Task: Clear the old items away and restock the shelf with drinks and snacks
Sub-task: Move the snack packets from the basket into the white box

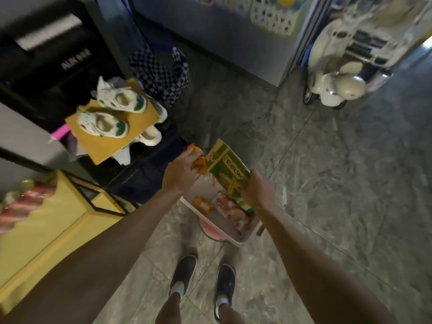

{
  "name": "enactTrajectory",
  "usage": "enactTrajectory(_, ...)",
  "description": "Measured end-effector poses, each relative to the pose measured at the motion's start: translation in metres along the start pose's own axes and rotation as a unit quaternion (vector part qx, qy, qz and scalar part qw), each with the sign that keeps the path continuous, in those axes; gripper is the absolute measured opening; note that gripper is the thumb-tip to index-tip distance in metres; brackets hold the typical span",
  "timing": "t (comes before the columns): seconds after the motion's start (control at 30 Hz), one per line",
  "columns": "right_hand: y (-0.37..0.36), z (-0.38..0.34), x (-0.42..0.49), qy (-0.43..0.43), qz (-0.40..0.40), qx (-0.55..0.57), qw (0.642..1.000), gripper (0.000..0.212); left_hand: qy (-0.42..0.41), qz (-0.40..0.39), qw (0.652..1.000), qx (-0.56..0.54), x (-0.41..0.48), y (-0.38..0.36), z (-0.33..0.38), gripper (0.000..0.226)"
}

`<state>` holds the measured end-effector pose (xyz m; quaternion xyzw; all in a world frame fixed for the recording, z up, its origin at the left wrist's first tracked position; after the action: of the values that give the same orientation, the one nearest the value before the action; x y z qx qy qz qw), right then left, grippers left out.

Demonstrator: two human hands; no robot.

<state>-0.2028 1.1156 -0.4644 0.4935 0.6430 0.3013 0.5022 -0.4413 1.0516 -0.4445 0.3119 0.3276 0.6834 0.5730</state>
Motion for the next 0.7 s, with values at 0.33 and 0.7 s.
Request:
enactTrajectory(0.33, 0.165, -0.139, -0.091, 0.149, 0.087, 0.072, 0.982, 0.036, -0.018, 0.183, 0.982, 0.052, -0.067, 0.224, 0.062, 0.050)
enactTrajectory(0.7, 0.178, -0.316, -0.245, 0.307, 0.068, 0.097, 0.944, 0.037, 0.062, 0.331, 0.932, 0.133, -0.251, 0.416, 0.018, 0.052)
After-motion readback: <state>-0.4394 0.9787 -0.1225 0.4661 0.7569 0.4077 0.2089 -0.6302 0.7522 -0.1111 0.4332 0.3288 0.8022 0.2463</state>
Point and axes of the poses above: each hand's wrist, its own x-axis towards the middle knuckle, its own y-axis out of the back of the hand, z = x × y, the point moved 4 cm from there along x, towards the middle knuckle, and after that the axes turned 13 degrees about -y, right-handed, at the moved point
